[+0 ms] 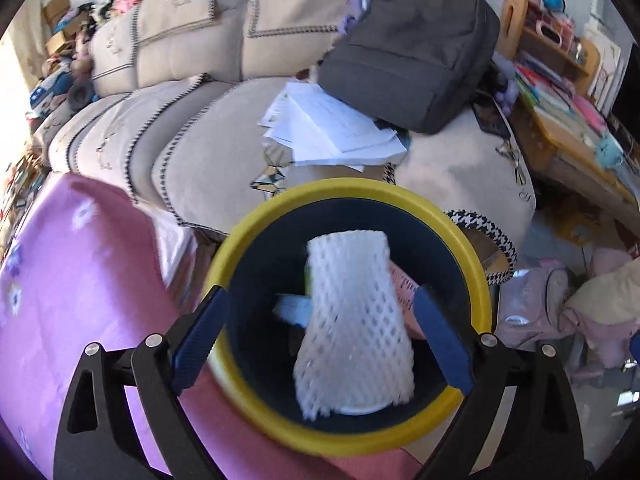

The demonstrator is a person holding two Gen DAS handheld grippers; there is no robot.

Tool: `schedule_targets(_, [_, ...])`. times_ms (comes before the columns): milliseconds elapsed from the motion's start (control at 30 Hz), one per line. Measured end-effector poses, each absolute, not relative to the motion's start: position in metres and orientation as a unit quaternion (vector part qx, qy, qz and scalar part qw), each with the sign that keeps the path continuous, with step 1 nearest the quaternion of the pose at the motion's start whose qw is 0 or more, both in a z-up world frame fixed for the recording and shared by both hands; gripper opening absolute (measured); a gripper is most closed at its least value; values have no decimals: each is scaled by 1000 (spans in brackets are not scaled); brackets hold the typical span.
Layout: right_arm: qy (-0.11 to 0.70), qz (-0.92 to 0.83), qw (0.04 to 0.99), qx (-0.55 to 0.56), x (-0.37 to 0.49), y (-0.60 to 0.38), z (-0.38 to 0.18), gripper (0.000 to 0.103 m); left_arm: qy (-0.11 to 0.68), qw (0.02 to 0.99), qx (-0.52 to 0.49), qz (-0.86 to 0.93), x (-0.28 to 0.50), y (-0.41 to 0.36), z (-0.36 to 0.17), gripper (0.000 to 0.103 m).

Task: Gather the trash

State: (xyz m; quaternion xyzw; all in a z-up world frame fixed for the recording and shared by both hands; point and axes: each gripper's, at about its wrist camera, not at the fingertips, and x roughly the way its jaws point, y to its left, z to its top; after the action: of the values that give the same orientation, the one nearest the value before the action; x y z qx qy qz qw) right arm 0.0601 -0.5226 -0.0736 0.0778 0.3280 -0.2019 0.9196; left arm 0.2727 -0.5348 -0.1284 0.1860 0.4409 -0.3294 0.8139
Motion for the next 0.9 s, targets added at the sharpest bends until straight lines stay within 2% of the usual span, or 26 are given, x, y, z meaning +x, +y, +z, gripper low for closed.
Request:
schedule_targets(200, [320, -167, 931, 62, 59, -491, -65, 90, 408, 846, 128, -318, 238, -442, -86, 92])
schedule_targets(333, [308, -126, 942, 48, 58, -457, -54, 93, 372, 887, 75, -263, 200, -342, -56, 98])
schedule_targets(600, [278, -33, 960, 17, 61, -371, -32, 96, 314, 941, 11, -125, 112, -153, -11, 98])
schedule_targets(900, [265, 2, 964, -13, 57, -305, -12, 96, 276, 960, -28, -31, 40, -30, 2, 98])
